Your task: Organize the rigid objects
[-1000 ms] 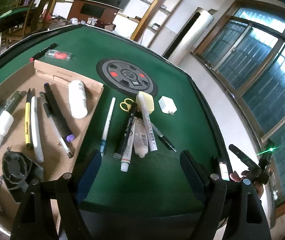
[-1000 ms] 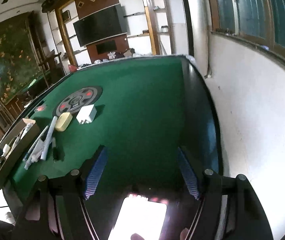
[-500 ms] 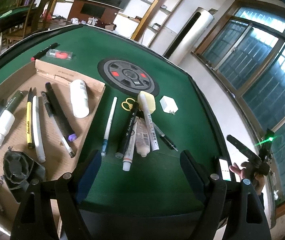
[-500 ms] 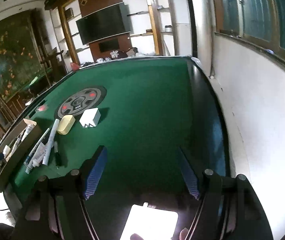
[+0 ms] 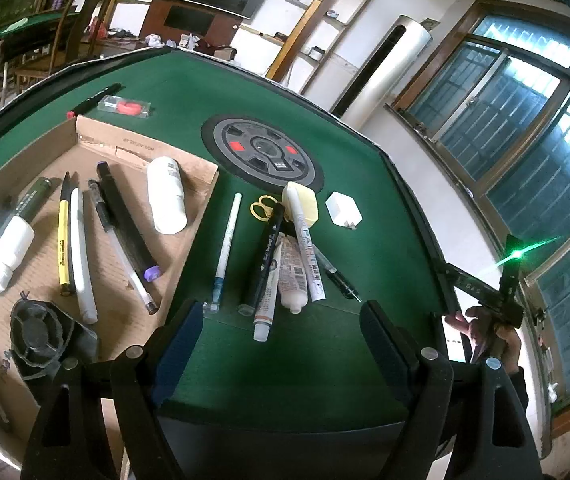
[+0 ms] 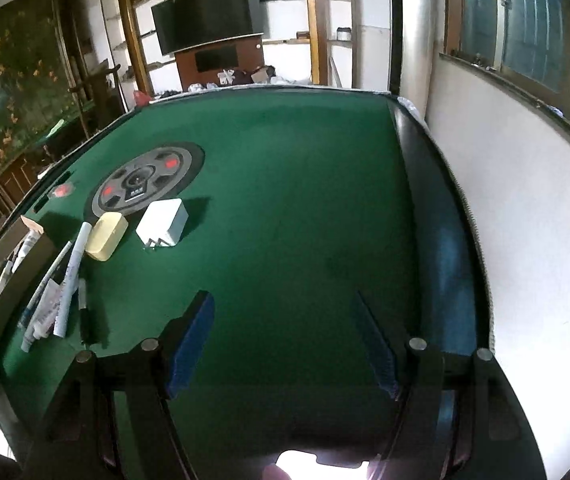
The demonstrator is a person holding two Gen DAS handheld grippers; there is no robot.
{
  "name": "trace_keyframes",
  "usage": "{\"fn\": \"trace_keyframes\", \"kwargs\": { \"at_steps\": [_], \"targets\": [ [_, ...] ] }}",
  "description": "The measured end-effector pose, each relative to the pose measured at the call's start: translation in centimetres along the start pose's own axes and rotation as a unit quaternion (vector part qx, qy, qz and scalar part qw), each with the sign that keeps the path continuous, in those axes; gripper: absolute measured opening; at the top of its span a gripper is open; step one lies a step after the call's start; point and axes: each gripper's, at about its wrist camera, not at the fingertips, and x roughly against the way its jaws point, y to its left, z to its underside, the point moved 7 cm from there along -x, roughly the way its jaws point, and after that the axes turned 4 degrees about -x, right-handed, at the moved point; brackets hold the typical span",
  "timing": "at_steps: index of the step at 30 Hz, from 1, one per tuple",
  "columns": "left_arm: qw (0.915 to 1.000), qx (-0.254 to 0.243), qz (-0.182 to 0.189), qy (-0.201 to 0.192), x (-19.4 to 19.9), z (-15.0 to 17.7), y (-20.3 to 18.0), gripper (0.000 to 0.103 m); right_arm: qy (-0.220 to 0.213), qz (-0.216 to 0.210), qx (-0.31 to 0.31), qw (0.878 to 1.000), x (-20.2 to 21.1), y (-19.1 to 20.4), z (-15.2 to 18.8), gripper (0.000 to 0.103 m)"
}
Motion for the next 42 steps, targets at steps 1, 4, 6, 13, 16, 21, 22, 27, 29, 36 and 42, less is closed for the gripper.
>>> {"fn": "trace_keyframes", "kwargs": {
  "at_steps": [1,4,6,13,16,21,22,27,29,36,42],
  "targets": [
    [1.0000,0.001,-0.001,0.000,0.0,0.0,0.1,0.084,0.004,0.006,0.002,1.000,-0.3,-0.1,0.1,0.070],
    [1.0000,0.003,-0.001,-0.001,0.1,-0.1,0.2,0.084,0.008,0.009,0.001,1.000,-0.5,-0.3,0.2,0.071],
    [1.0000,0.003,-0.001,0.000,0.1,0.0,0.3,0.084,-0.004,0.004,-0.006,1.000,0.3,-0.4,0.0,0.071],
    [1.0000,-0.001,0.001,0.003,-0.2,0.1,-0.2,0.084,-0.021,0.010,-0.007,1.000,2.0,-1.1,-0.6,0.071],
    [1.0000,-0.005,0.000,0.003,-0.2,0.1,-0.3,0.084,-0.019,0.008,-0.005,1.000,1.8,-1.0,-0.6,0.071],
    [1.0000,-0.003,-0.001,0.002,-0.2,0.1,-0.2,0.084,-0.009,0.013,0.015,1.000,1.0,-0.4,-0.5,0.071],
    [1.0000,-0.003,-0.001,0.003,-0.2,0.1,-0.2,0.084,-0.008,0.015,0.019,1.000,0.9,-0.2,-0.5,0.071],
    [1.0000,-0.004,0.000,0.005,-0.3,0.1,-0.2,0.084,0.003,0.024,0.032,0.999,-0.2,0.2,-0.3,0.070],
    [1.0000,-0.003,0.000,0.004,-0.3,0.1,-0.1,0.084,0.014,0.025,0.039,0.999,-0.7,0.5,0.0,0.070],
    [1.0000,-0.001,-0.002,0.007,-0.6,0.2,0.0,0.084,-0.014,0.018,0.025,0.999,1.5,1.0,-0.7,0.070],
    [0.9999,-0.005,-0.004,0.015,-1.1,0.5,-0.1,0.084,-0.044,-0.048,0.033,0.997,5.5,7.8,-0.3,0.070]
  ]
}}
